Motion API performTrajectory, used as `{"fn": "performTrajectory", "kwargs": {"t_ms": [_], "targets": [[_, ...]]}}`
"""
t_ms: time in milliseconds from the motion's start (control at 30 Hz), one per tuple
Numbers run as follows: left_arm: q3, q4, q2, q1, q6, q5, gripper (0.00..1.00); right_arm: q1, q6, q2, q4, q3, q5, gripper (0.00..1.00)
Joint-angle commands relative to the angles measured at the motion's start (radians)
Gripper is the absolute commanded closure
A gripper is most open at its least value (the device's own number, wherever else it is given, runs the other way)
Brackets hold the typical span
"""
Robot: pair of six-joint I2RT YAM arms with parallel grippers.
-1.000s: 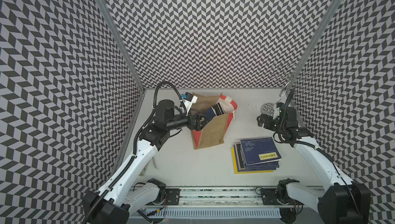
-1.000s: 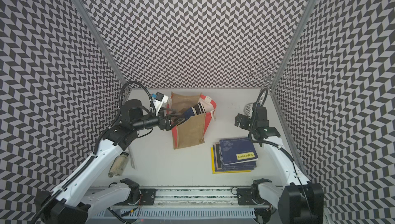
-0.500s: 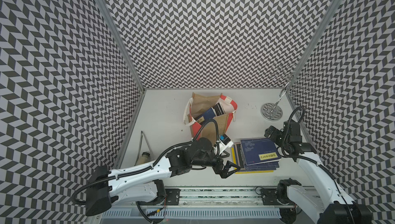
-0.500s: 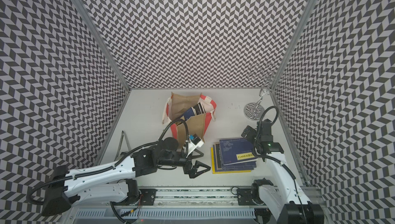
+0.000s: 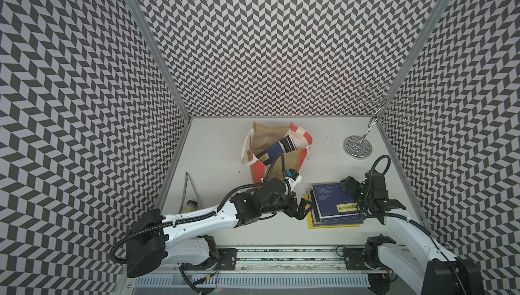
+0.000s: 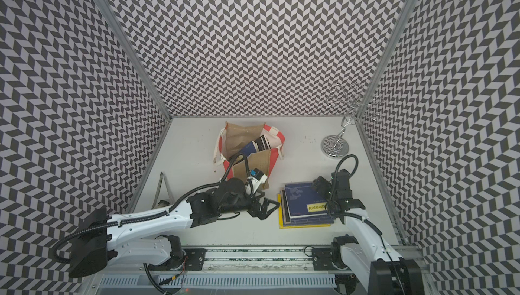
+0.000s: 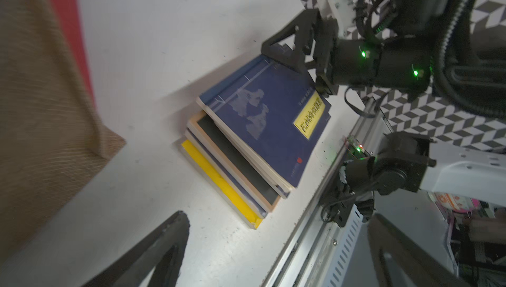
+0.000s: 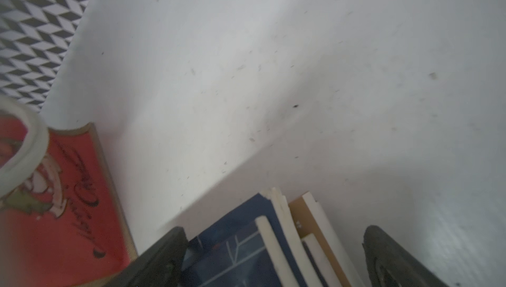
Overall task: Put the books into the canvas bag
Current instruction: Pick up the book from the book.
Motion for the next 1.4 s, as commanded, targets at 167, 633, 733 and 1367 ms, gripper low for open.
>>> {"fn": "performTrajectory", "kwargs": {"t_ms": [167,633,733,1367], "targets": [[-0.090,0.005,-0.010,0.048,-0.035,0.088,0.00,0.237,0.178,0.044,-0.042,-0.036,-0.022,0.00],[-0.187,0.059,-0.028,0.014,-0.085,0.186,0.07,0.235,0.082,0.040,-0.065,-0.001,0.051,0.00],[-0.174,0.112,0.011,0.013,-0.081,0.193,0.10,0.235,0.080,0.054,-0.041,-0.012,0.024,0.00],[-0.015,0.233,0.260,0.032,-0.076,0.230,0.56,0.235,0.055,0.010,0.011,-0.049,-0.015,0.00]]}}
